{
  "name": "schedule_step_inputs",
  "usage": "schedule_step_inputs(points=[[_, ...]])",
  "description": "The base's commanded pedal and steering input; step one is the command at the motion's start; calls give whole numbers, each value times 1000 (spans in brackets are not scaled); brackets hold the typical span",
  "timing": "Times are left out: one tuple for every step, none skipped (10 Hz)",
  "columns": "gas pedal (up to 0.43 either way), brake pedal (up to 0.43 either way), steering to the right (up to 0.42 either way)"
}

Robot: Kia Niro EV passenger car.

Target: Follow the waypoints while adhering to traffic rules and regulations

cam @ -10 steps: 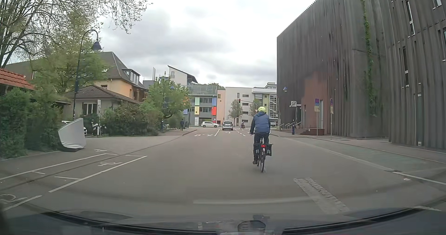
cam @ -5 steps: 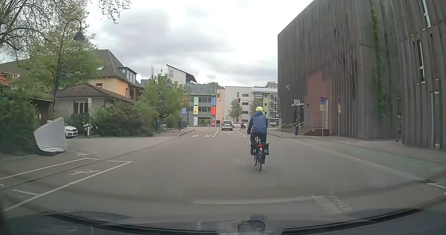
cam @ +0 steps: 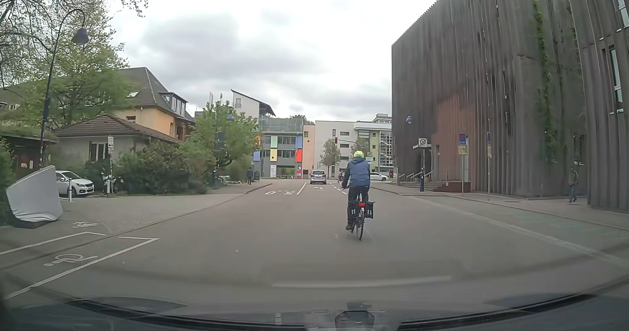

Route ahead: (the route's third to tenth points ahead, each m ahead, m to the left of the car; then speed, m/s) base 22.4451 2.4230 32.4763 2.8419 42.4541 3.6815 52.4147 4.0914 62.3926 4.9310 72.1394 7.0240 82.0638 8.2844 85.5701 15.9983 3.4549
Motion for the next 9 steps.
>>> schedule_step_inputs(points=[[39, 0, 11], [39, 0, 11], [39, 0, 11], [47, 0, 11], [47, 0, 11], [47, 0, 10], [47, 0, 9], [59, 0, 8], [59, 0, 6]])
